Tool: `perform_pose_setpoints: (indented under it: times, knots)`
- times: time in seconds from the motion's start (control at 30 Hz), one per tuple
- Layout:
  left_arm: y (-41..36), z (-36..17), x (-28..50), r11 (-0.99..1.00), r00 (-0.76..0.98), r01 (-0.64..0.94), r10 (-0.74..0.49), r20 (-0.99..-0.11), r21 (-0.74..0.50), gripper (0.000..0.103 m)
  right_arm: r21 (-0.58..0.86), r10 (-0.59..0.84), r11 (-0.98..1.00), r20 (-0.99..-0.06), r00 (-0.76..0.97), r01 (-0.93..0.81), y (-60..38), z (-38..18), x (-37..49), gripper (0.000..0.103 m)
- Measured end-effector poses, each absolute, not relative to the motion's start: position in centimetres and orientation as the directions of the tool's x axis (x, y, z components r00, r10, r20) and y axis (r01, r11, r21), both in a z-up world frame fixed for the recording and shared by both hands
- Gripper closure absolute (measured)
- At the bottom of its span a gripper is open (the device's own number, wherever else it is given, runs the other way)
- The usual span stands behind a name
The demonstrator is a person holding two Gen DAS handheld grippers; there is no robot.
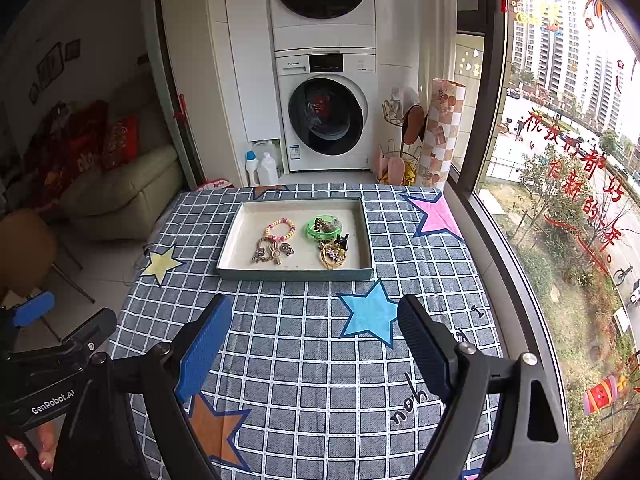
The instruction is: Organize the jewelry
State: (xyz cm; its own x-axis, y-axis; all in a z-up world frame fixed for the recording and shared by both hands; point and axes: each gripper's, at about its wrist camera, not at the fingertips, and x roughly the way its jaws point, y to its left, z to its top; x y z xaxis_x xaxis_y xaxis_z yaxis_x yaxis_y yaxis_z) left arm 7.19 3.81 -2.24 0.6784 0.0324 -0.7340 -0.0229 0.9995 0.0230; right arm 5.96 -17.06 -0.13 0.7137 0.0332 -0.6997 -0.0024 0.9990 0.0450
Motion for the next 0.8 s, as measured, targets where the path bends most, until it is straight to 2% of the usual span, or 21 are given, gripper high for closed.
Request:
perform_pose_setpoints:
  times: [0.8]
  knots:
    - [4.12,-2.64,7.16,1.000,0.669,-0.022,0.026,-0.743,0.015,0.000,0.047,0.038,0.999,-0.703,0.710,-0.007,-17.09,-0.38,5.88,0.016]
